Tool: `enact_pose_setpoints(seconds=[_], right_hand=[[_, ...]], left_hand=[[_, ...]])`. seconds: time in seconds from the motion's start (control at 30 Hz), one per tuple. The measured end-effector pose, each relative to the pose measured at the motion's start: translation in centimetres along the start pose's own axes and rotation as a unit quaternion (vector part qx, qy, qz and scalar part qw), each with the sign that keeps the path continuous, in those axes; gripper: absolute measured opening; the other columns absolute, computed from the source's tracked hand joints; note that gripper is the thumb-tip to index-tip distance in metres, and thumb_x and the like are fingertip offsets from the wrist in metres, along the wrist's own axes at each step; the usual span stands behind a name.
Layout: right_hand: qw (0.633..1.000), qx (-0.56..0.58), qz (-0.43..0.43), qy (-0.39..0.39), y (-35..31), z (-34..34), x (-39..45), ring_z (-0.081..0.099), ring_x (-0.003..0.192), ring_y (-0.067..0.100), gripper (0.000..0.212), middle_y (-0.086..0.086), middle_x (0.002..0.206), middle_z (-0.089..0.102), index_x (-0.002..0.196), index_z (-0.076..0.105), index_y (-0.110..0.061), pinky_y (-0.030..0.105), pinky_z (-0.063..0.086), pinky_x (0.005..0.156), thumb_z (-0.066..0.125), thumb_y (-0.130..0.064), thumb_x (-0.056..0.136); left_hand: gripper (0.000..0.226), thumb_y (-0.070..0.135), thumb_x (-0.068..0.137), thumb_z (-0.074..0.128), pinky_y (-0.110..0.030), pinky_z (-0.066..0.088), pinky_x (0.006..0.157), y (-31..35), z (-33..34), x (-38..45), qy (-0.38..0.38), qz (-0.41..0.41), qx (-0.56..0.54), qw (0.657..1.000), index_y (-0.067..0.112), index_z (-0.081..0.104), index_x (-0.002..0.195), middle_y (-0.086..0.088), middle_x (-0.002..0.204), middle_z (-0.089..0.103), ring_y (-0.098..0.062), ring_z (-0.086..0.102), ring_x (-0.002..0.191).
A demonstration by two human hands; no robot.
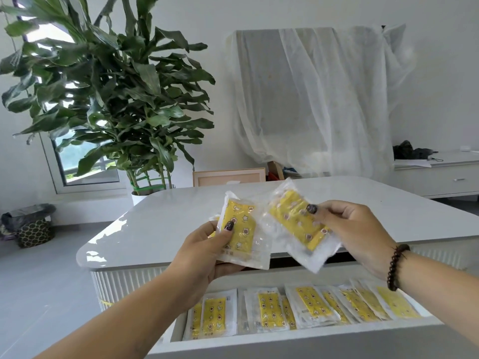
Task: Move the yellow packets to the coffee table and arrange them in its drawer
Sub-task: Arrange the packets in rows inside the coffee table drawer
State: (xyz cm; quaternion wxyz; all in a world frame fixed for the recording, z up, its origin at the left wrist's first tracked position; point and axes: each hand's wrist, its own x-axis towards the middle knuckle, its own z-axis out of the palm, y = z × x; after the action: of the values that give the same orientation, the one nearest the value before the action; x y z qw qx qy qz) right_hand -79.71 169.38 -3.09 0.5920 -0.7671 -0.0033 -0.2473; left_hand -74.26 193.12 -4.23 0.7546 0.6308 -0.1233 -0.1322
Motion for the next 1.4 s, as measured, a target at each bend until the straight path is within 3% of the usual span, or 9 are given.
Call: enact_pose_setpoints(seconds=[0.1, 0.23, 0.33, 0.5, 0.6, 0.77, 1.0, 1.13, 1.4], right_hand=[[0.985, -0.116, -0.045, -0.123, -1.0, 0.0, -1.1, 0.068, 0.071, 0.01, 0.015, 0.001, 0.076, 0.075, 0.074, 0.076, -0.014, 0.015, 0.051, 0.066, 0.076, -0.028, 0.072], [0.964, -0.201, -0.108, -0.14, -1.6, 0.8, -2.0, 0.058, 0.057, -0.007, 0.012, -0.012, 0.064, 0.069, 0.07, 0.074, -0.015, 0.004, 0.039, 0.057, 0.083, -0.023, 0.068], [0.965, -0.2, -0.119, -0.119, -1.8, 1.4, -2.3, 0.045, 0.045, -0.002, 0.023, -0.011, 0.055, 0.06, 0.075, 0.069, -0.015, 0.007, 0.032, 0.047, 0.086, -0.027, 0.064], [0.978, -0.148, -0.093, -0.113, -1.3, 0.9, -1.6, 0.039, 0.048, 0.007, 0.036, 0.012, 0.053, 0.057, 0.079, 0.066, -0.018, 0.017, 0.037, 0.052, 0.078, -0.045, 0.059], [0.985, -0.114, -0.043, -0.126, -0.8, 0.6, -1.3, 0.048, 0.05, 0.007, 0.024, -0.002, 0.051, 0.058, 0.074, 0.066, -0.016, 0.022, 0.043, 0.055, 0.083, -0.028, 0.062], [0.972, -0.178, -0.089, -0.123, -0.7, 2.2, -2.5, 0.049, 0.051, 0.004, 0.016, -0.005, 0.057, 0.059, 0.069, 0.069, -0.025, 0.018, 0.046, 0.055, 0.082, -0.017, 0.071], [0.96, -0.184, -0.179, -0.109, 0.1, 3.3, -2.8, 0.042, 0.057, 0.004, 0.037, -0.008, 0.062, 0.049, 0.09, 0.067, -0.049, 0.01, 0.039, 0.059, 0.072, -0.013, 0.082], [0.956, -0.179, -0.201, -0.112, 0.6, 3.7, -2.8, 0.059, 0.079, -0.009, 0.03, -0.029, 0.081, 0.064, 0.107, 0.072, -0.033, 0.004, 0.042, 0.075, 0.07, -0.013, 0.084], [0.962, -0.218, -0.134, -0.093, 2.3, 4.8, -1.9, 0.05, 0.057, 0.001, 0.008, -0.01, 0.059, 0.054, 0.085, 0.067, -0.028, 0.013, 0.042, 0.056, 0.071, -0.034, 0.083]], left_hand=[[0.025, 0.022, 0.099, 0.048, -0.036, 0.061, 0.063, 0.0, 0.1, -0.4, -0.054, -0.006, 0.041, 0.998, 0.008, 0.062, 0.113, -0.016, 0.096, 0.074, -0.028, 0.072, 0.079], [0.033, 0.025, 0.083, 0.064, -0.036, 0.061, 0.07, -0.1, 0.8, -1.5, -0.169, 0.0, 0.173, 0.97, 0.014, 0.061, 0.113, -0.009, 0.099, 0.076, -0.028, 0.073, 0.089], [0.043, 0.023, 0.068, 0.076, -0.03, 0.059, 0.075, -0.4, 1.5, -1.8, -0.174, 0.023, 0.232, 0.957, 0.016, 0.063, 0.108, 0.0, 0.098, 0.077, -0.02, 0.074, 0.09], [0.042, 0.016, 0.071, 0.073, -0.037, 0.059, 0.08, -0.6, 1.2, -1.4, -0.149, 0.026, 0.162, 0.975, 0.01, 0.062, 0.111, -0.008, 0.104, 0.075, -0.027, 0.073, 0.094], [0.044, 0.013, 0.073, 0.071, -0.04, 0.059, 0.083, -0.5, 0.7, -1.1, -0.142, 0.023, 0.149, 0.978, 0.008, 0.059, 0.115, -0.01, 0.105, 0.075, -0.029, 0.072, 0.095], [0.038, 0.01, 0.083, 0.072, -0.035, 0.059, 0.084, -1.2, 1.3, -1.5, -0.187, 0.015, 0.249, 0.95, 0.02, 0.056, 0.116, 0.002, 0.104, 0.075, -0.018, 0.073, 0.095], [0.037, 0.018, 0.092, 0.064, -0.041, 0.056, 0.091, -1.8, 1.6, -1.4, -0.199, 0.033, 0.288, 0.936, 0.027, 0.046, 0.124, 0.005, 0.113, 0.071, -0.016, 0.07, 0.102], [0.043, 0.028, 0.094, 0.06, -0.038, 0.055, 0.093, -2.0, 1.4, -1.4, -0.202, 0.038, 0.327, 0.922, 0.029, 0.035, 0.128, 0.006, 0.121, 0.065, -0.012, 0.065, 0.109], [0.033, 0.025, 0.093, 0.056, -0.045, 0.054, 0.093, -2.7, 0.9, -1.0, -0.214, -0.016, 0.328, 0.92, 0.026, 0.044, 0.124, -0.004, 0.117, 0.068, -0.02, 0.067, 0.106]])
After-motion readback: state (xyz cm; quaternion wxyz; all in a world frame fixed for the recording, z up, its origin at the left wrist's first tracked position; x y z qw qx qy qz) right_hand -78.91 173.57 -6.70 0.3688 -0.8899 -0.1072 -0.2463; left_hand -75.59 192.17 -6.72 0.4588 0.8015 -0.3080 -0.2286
